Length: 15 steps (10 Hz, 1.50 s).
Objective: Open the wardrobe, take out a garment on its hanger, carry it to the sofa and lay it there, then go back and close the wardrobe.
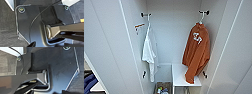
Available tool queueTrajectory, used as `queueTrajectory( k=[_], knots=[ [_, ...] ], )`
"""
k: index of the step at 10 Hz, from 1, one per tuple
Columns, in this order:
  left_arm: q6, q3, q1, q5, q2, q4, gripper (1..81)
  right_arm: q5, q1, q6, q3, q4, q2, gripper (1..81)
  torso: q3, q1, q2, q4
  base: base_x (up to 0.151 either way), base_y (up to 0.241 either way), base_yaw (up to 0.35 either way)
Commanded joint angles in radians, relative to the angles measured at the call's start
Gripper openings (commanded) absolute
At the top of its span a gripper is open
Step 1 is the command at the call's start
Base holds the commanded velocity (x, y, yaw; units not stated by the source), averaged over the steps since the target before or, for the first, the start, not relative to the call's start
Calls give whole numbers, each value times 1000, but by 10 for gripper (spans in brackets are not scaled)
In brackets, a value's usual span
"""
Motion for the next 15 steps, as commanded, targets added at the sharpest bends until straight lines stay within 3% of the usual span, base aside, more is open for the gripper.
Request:
queueTrajectory(
  k=[1, 15],
  knots=[
    [3, -2, -23, 45, -4, 14, 811, -45, 26, -2, 9, -10, 9, 811, 0, 0, 0, 0, 96, 0, 0],
    [7, -2, -21, 47, -7, 14, 811, -45, 26, -2, 9, -18, 9, 811, 0, 0, 0, 0, 100, 0, 0]
  ],
)
